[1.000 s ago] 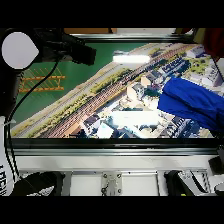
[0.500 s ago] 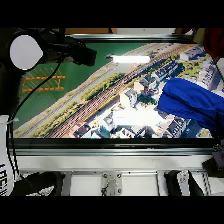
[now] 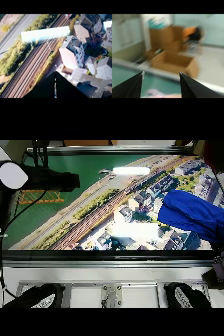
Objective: Fold the clothes and pants, and hang the long-sleeved shirts on hangers.
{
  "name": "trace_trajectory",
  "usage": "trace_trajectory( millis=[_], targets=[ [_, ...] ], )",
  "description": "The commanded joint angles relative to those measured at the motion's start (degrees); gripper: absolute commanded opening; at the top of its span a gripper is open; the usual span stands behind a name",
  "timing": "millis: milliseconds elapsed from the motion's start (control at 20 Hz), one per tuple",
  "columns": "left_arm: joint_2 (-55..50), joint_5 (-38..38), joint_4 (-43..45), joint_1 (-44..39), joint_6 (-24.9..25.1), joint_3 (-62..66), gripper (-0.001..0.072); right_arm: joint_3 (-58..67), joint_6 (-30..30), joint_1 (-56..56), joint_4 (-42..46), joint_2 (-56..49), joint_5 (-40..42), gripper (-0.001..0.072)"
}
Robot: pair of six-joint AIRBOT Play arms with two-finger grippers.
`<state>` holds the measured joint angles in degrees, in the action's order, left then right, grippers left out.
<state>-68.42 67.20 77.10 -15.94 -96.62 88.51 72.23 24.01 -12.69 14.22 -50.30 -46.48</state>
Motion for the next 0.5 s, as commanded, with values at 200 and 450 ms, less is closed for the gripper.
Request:
trace_trajectory(
  millis=[200,450],
  targets=[
    [8.6,-4.9,-3.7,0.1,1.9,-16.0,0.0012,-11.1,0.0,24.7,8.3,-8.5,-8.0,0.0484],
    [9.2,-5.4,-3.7,-2.9,1.9,-17.0,0.0012,-11.1,0.0,26.1,7.5,-11.2,-8.0,0.0469]
  ],
)
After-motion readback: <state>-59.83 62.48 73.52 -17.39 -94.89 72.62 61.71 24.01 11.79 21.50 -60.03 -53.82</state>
